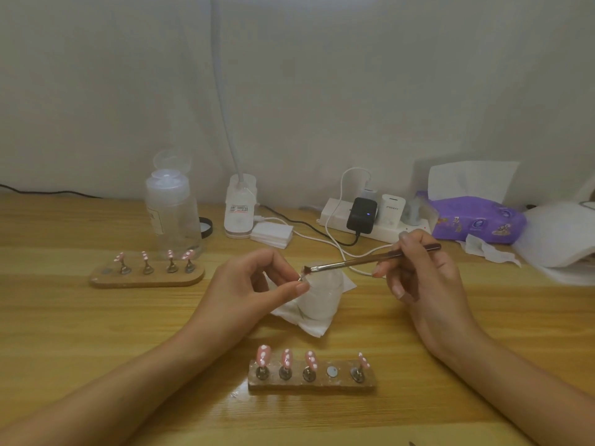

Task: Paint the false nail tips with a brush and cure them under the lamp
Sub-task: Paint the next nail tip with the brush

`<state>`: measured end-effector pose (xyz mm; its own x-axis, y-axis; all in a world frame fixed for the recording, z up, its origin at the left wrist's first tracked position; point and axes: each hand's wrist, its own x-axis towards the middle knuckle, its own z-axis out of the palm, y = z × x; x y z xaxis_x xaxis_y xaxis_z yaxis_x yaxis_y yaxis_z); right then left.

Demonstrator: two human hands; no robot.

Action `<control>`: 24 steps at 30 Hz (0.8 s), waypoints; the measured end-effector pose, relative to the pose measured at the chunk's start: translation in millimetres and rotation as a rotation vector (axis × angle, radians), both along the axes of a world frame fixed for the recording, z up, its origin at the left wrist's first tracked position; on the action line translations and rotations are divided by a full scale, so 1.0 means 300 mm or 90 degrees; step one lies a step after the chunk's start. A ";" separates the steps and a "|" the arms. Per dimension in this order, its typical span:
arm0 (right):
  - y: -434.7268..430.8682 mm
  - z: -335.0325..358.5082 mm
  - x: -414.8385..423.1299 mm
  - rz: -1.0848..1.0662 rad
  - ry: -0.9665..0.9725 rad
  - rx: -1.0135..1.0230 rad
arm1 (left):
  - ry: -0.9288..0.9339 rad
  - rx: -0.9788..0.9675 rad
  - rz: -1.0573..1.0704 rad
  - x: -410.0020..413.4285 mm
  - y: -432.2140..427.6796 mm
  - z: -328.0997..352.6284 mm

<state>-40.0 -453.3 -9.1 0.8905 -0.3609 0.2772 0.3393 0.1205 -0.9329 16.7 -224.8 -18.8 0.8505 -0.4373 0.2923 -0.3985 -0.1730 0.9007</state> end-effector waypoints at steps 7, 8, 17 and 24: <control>-0.007 -0.003 0.001 -0.012 0.006 0.019 | -0.001 0.004 -0.002 0.001 0.001 -0.002; -0.004 -0.002 0.000 0.000 0.002 0.008 | -0.003 0.004 -0.003 0.001 0.001 -0.002; 0.000 -0.002 -0.005 -0.002 0.001 0.003 | -0.009 0.003 -0.005 0.000 0.003 -0.001; -0.003 -0.001 -0.007 -0.012 0.001 0.012 | -0.021 0.003 -0.001 -0.004 0.001 0.000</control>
<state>-42.1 -454.3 -9.6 0.8842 -0.3823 0.2685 0.3400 0.1324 -0.9311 15.6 -224.4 -18.8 0.8395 -0.4406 0.3180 -0.4285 -0.1768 0.8861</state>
